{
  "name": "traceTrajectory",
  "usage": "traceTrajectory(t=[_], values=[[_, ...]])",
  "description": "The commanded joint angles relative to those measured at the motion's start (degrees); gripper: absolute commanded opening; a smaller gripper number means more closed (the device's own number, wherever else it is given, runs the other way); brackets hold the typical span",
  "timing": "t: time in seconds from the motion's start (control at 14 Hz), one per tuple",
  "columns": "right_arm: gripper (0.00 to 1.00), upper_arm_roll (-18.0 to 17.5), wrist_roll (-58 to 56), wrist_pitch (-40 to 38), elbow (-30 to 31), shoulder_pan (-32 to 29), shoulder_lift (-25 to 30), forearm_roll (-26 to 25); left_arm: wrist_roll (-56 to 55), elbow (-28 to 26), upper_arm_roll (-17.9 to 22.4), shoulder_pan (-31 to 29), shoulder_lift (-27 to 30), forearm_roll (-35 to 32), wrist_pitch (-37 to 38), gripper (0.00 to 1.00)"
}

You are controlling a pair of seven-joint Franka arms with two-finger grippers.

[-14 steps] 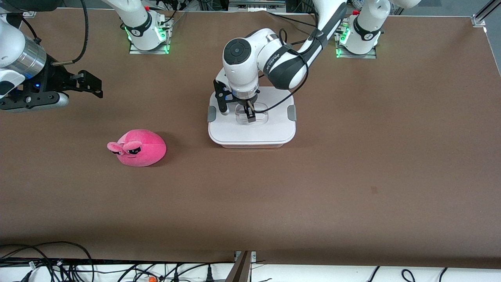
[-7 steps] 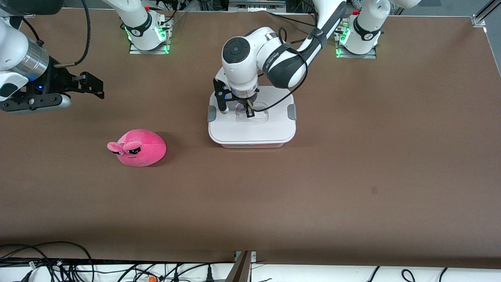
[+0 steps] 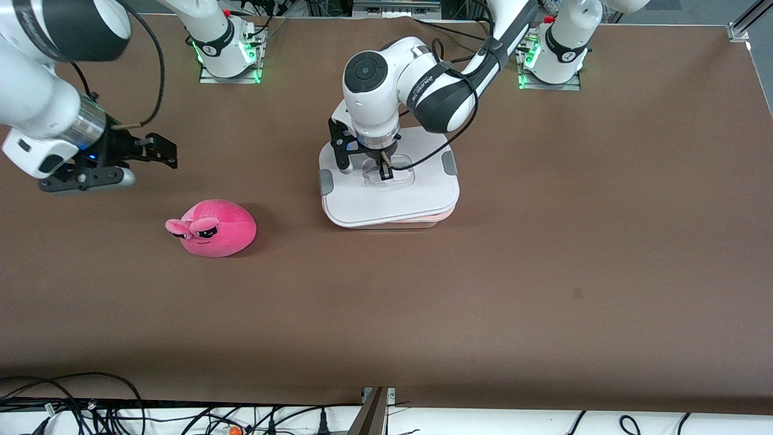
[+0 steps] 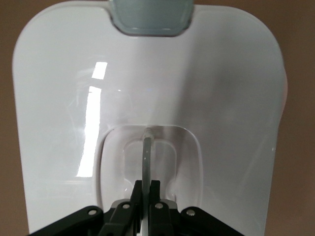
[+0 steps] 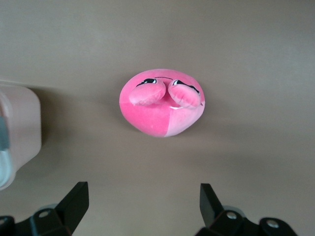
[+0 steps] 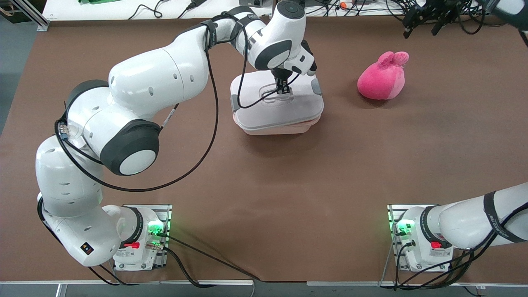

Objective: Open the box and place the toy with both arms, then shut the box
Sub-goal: 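Lift the lid aside with the left gripper while the right gripper reaches the toy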

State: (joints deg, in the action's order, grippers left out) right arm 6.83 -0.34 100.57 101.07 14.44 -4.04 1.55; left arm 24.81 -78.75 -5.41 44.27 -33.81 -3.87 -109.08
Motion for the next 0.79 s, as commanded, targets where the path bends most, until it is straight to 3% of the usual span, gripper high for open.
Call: traceTrajectory(t=[0.0,0.14,0.36,0.71], values=[[1.00,-0.15,-0.80,7.77,8.33,-0.29,1.58,-0.41,-0.29,2.27,0.14,-0.15,1.90,-1.15,4.73,0.00],[1.00,-0.15,-0.80,14.10,12.99,-0.37,1.32,-0.41,-0.20,4.03,0.66,-0.76,1.99,-0.97,7.20,0.00],[1.00,0.38,-1.23,25.69,20.02,-0.46,0.09,-0.32,-0.11,4.21,0.66,-6.72,3.04,-0.62,7.47,0.00],[1.00,0.38,-2.47,33.10,21.19,-0.46,-3.68,0.03,2.95,7.20,0.48,-18.50,3.48,-0.88,7.47,0.00]])
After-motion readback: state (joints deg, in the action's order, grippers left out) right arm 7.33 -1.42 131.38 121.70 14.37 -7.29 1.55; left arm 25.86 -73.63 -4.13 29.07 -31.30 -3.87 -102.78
